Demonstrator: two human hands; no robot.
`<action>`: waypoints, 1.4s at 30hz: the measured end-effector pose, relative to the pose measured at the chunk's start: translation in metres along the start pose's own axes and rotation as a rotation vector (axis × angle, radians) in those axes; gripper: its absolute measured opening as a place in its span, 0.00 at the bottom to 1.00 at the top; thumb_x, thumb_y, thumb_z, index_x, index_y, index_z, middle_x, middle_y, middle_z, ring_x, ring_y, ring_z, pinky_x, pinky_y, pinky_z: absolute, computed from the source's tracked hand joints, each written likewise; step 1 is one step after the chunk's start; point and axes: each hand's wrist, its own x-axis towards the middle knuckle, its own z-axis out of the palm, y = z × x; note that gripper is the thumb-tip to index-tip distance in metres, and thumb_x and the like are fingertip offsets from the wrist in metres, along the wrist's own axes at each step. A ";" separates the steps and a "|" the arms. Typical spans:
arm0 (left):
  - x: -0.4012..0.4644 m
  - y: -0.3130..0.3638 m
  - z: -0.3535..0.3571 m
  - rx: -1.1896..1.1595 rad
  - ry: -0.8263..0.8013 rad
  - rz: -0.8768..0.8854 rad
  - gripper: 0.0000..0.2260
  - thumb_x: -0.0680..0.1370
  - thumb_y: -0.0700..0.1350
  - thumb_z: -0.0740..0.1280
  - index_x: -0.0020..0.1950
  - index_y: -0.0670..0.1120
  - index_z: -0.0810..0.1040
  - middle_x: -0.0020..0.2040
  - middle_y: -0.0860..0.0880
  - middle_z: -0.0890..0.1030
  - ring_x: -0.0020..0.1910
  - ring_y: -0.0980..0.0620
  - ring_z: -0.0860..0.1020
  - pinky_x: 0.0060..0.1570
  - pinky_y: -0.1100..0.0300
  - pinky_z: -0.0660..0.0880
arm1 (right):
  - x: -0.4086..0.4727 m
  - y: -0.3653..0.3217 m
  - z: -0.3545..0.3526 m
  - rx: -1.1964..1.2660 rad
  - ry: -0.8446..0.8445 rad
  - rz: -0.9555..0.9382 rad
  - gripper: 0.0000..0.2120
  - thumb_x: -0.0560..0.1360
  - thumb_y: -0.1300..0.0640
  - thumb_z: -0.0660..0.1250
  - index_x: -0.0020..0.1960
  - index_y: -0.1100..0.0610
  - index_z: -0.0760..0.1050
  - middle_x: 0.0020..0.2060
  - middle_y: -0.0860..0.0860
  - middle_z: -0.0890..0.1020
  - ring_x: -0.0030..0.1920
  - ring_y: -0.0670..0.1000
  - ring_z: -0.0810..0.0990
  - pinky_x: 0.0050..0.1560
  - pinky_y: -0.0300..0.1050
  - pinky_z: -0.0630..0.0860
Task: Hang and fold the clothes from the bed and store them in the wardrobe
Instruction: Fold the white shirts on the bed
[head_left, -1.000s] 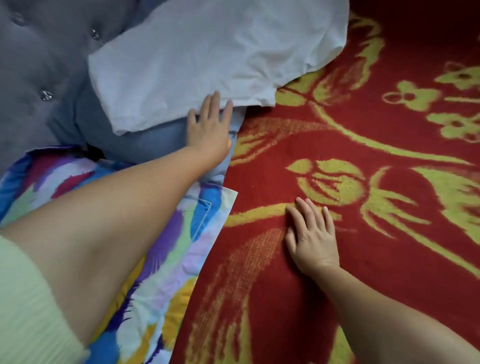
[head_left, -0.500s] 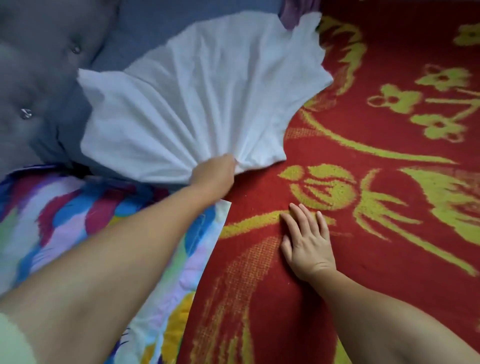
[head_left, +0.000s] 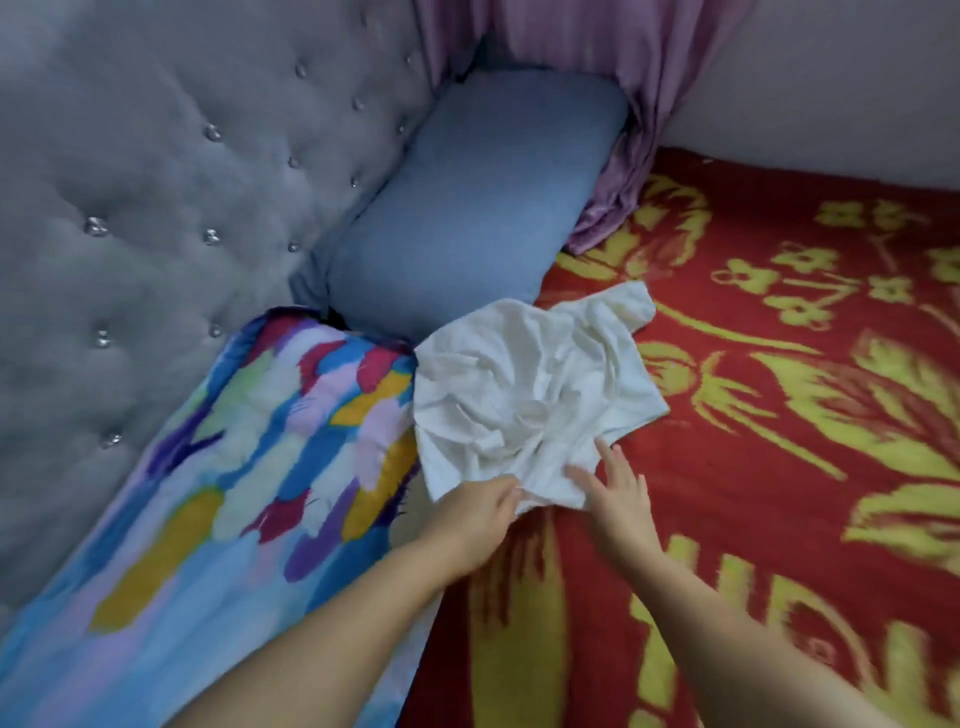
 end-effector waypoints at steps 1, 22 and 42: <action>-0.025 0.009 -0.020 0.001 0.023 0.041 0.13 0.83 0.50 0.55 0.38 0.51 0.65 0.39 0.46 0.76 0.44 0.44 0.76 0.41 0.52 0.68 | -0.017 -0.019 -0.017 -0.004 0.003 -0.067 0.20 0.77 0.55 0.62 0.69 0.48 0.70 0.77 0.52 0.57 0.77 0.54 0.51 0.73 0.56 0.53; -0.231 0.285 -0.135 -0.151 -0.032 0.697 0.11 0.76 0.52 0.69 0.53 0.47 0.78 0.39 0.52 0.77 0.35 0.58 0.73 0.35 0.64 0.69 | -0.349 -0.095 -0.387 0.284 0.244 -0.043 0.15 0.75 0.47 0.67 0.32 0.52 0.77 0.28 0.45 0.74 0.30 0.45 0.70 0.33 0.43 0.68; -0.334 0.394 -0.076 -0.356 0.093 0.750 0.11 0.81 0.43 0.62 0.39 0.45 0.76 0.31 0.54 0.72 0.28 0.60 0.69 0.32 0.65 0.67 | -0.609 0.099 -0.432 -0.278 0.265 0.413 0.13 0.71 0.44 0.71 0.41 0.54 0.78 0.38 0.49 0.80 0.43 0.52 0.79 0.44 0.46 0.74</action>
